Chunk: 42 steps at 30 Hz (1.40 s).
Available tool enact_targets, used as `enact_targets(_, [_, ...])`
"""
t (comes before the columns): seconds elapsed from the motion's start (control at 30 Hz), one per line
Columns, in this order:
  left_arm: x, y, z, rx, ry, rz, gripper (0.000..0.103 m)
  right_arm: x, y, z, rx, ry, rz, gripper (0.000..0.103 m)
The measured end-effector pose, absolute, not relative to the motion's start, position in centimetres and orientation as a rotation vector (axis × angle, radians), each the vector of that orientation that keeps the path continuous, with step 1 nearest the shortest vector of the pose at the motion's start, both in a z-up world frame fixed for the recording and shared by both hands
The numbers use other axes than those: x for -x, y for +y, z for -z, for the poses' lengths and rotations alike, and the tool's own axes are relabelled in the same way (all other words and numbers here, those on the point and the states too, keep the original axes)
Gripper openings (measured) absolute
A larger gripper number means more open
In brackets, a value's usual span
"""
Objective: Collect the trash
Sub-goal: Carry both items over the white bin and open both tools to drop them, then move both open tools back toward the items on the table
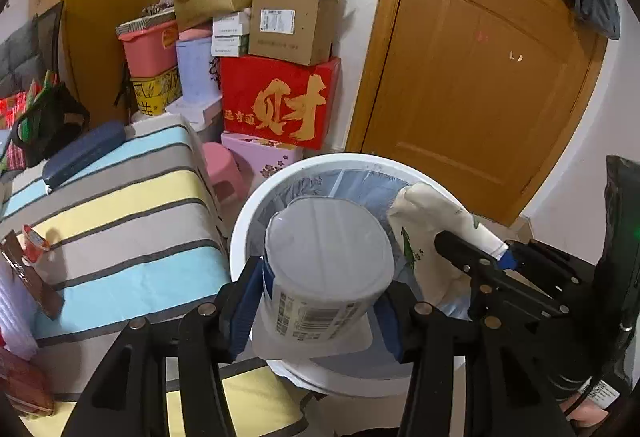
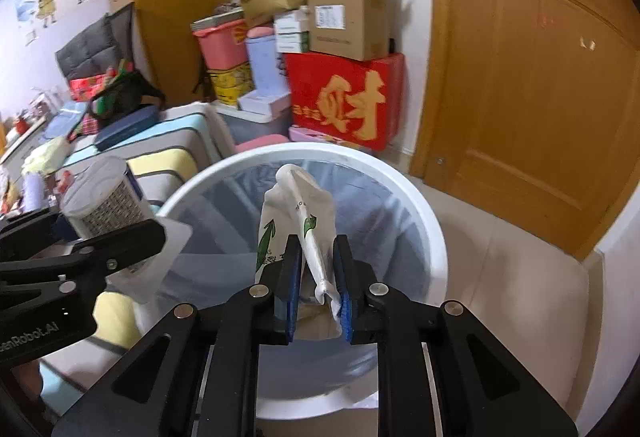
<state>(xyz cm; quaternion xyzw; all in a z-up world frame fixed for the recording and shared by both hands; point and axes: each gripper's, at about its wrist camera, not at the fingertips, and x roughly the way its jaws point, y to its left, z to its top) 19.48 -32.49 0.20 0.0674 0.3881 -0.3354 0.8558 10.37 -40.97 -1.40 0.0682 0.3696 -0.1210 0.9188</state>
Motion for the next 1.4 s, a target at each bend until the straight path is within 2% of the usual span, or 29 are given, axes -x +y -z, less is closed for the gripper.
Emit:
enact_targets(0.07, [-19.6,-32.8,-0.1,-0.144,0.819,0.711,0.063,-10.3,-41.1,1.7,-0.144,0.776,0.249,0.019])
enact_targets(0.1, [-19.6,-32.7,0.0,-0.140,0.819,0.712,0.064,-10.2,-41.2,1.8,-0.147,0.778,0.246,0.021])
enact_targets(0.17, [-19.7,-32.7,-0.1,-0.128,0.821,0.723,0.066,-10.3,-41.2,1.8,-0.141,0.791,0.248,0.033])
enact_targets(0.2, [-19.7,-32.6,-0.1,-0.127,0.820,0.723,0.066,-10.1,-41.1,1.8,-0.134,0.789,0.256,0.047])
enact_targets(0.23, [-19.6,-32.6,-0.2,-0.128,0.821,0.719,0.066,-10.1,-41.1,1.8,-0.131,0.786,0.255,0.054])
enact_targets(0.8, [-16.9,-27.1,-2.9,-0.101,0.756,0.629,0.066,-9.3,-39.2,-0.2,-0.167,0.708,0.232,0.054])
enact_targets(1.4, [-12.4,-15.3,-5.5,-0.031,0.659,0.438,0.066,-8.4,-31.8,-2.4,-0.148,0.614,0.078,0.054])
